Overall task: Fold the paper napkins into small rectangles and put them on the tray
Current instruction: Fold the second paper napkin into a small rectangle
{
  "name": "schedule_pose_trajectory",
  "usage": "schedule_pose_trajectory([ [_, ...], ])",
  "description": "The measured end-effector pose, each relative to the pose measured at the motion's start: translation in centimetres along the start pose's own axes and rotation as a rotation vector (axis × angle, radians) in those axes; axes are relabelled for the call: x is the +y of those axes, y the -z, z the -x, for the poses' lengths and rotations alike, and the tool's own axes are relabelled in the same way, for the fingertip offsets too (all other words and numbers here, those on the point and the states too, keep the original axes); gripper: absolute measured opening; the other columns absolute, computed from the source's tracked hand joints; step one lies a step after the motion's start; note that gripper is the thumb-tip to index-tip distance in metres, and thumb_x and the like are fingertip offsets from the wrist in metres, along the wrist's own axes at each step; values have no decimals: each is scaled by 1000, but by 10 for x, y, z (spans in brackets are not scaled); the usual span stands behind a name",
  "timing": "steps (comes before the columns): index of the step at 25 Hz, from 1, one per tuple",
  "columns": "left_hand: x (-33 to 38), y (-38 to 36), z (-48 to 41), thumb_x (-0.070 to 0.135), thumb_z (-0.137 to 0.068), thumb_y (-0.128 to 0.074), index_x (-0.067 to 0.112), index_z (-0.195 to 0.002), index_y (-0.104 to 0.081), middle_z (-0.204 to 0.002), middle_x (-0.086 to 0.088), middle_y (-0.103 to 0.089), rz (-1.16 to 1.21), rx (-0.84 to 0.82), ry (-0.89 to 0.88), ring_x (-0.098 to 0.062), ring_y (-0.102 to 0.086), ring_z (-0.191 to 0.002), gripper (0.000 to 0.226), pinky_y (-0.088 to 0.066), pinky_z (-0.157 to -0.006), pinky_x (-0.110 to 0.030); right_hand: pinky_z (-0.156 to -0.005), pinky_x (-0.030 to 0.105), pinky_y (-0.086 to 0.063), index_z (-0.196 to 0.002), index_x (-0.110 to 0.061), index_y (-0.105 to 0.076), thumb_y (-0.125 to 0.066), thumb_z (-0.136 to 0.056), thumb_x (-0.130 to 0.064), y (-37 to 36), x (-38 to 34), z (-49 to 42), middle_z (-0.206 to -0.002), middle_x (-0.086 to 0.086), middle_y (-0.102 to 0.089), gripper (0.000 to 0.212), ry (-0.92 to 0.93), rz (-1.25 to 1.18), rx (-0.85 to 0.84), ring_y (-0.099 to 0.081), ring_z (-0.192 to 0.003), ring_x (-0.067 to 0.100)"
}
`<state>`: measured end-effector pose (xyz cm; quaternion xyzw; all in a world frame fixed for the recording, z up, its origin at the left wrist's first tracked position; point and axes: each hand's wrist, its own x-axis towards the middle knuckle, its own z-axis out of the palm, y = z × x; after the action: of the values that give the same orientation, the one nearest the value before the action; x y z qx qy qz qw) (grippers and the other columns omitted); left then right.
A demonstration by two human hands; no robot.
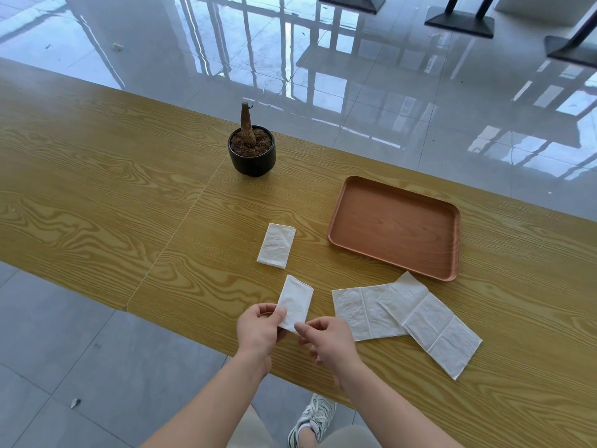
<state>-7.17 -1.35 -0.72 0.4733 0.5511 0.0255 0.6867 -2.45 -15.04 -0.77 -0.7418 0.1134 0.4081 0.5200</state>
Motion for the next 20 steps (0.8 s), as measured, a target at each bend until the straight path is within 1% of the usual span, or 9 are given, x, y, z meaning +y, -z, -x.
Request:
schedule_pose_trajectory([
  [3,3,1,1,4,-81,-79,4,-90,-66,-86,-13,-76,-64,-6,-51,-18,-73,-68,16,-54,-51,-23,-48,25,-47,-80,-11,-72,-83,-79,-33,-2,-7,-6,-72,5,-77,24,13,15,11,-57,-50,10],
  [6,6,1,1,4,-78,-82,9,-93,-65,-89,-10,-75,-117,-3,-84,-22,-74,-77,23,-55,-57,-27,-49,27,-47,-77,-12,-71,-81,-81,-27,-6,-12,-10,-72,6,-77,19,44,54,-5,-58,-52,11],
  [8,10,3,0,3,-78,-81,13,-96,-65,-89,-9,-75,-112,-21,-75,-24,-75,-80,26,-56,-59,-29,-53,29,-46,-76,-14,-69,-79,-82,-26,-9,-14,-12,-71,3,-73,17,63,65,-3,-57,-55,12],
  [10,13,6,-2,5,-82,-78,14,-96,-68,-84,-7,-78,-98,-47,-35,-24,-75,-77,19,-57,-57,-30,-53,28,-46,-76,-15,-67,-79,-82,-25,-10,-16,-13,-68,-1,-67,17,74,59,5,-55,-58,11],
  [12,16,10,-3,9,-89,-71,11,-92,-73,-79,-5,-78,-116,-72,-13,-22,-75,-73,5,-59,-58,-32,-51,25,-47,-77,-14,-67,-79,-81,-24,-10,-17,-14,-66,-6,-65,16,74,44,6,-55,-56,8],
  [15,24,15,-7,10,-91,-68,13,-89,-75,-80,-5,-78,-163,-72,-90,-20,-73,-72,8,-58,-60,-32,-51,22,-48,-79,-13,-68,-81,-79,-22,-12,-22,-17,-64,-8,-64,16,96,36,-11,-56,-56,6],
  [17,33,16,-11,13,-90,-70,16,-92,-74,-80,-5,-78,-206,-92,-174,-24,-73,-75,5,-58,-66,-38,-52,22,-48,-79,-11,-68,-82,-79,-20,-15,-29,-21,-64,-8,-63,17,109,8,-18,-55,-57,7],
  [20,54,15,-23,17,-88,-72,23,-95,-72,-82,-6,-76,-331,-130,-299,-27,-74,-79,9,-61,-76,-46,-53,23,-48,-79,-9,-68,-83,-78,-18,-20,-46,-31,-65,-5,-63,17,117,-65,-13,-56,-59,9],
])
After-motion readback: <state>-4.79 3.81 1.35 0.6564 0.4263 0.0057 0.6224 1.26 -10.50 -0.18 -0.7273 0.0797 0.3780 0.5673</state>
